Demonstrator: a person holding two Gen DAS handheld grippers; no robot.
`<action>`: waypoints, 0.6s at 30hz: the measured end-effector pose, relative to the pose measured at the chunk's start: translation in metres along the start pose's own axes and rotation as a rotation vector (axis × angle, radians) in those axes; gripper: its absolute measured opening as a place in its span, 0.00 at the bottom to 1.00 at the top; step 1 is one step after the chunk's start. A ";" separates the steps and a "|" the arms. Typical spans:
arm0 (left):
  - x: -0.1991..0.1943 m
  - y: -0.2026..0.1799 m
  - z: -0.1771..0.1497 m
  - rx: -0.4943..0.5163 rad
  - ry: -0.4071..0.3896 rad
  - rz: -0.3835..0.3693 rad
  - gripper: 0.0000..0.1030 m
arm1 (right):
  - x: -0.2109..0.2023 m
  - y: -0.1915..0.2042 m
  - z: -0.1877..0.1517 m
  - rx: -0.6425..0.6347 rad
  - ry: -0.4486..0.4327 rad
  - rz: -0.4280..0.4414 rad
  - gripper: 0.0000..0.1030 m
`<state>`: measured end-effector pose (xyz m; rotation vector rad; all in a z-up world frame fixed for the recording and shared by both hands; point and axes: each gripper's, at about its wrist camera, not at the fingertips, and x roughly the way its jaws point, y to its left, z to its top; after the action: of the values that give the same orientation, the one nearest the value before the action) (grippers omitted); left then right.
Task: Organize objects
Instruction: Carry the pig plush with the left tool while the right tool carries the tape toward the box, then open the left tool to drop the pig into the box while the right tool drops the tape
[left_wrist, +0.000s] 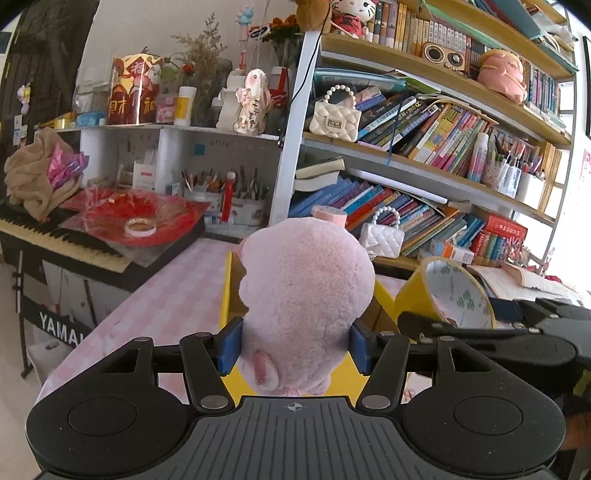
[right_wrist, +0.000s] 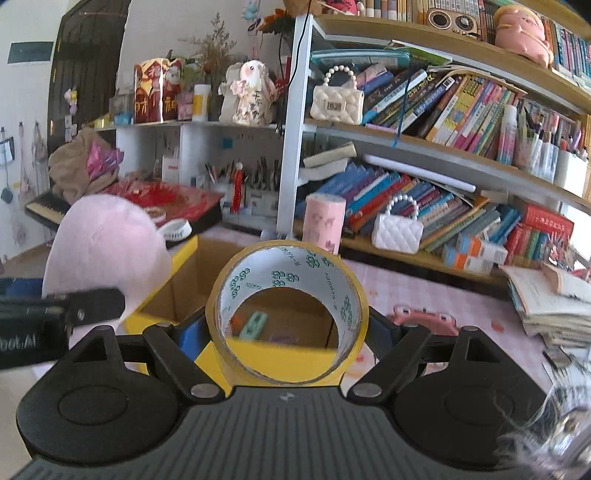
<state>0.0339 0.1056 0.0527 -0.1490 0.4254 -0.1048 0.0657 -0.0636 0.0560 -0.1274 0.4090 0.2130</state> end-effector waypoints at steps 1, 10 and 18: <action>0.005 -0.001 0.002 0.004 0.001 0.004 0.56 | 0.006 -0.003 0.004 0.001 -0.001 0.002 0.81; 0.073 -0.009 0.016 -0.006 0.066 0.051 0.56 | 0.072 -0.024 0.021 -0.047 0.043 0.042 0.81; 0.125 -0.013 0.011 0.005 0.168 0.108 0.57 | 0.132 -0.036 0.025 -0.151 0.100 0.086 0.81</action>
<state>0.1507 0.0776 0.0150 -0.1126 0.5999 -0.0123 0.2022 -0.0709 0.0279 -0.2700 0.4988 0.3234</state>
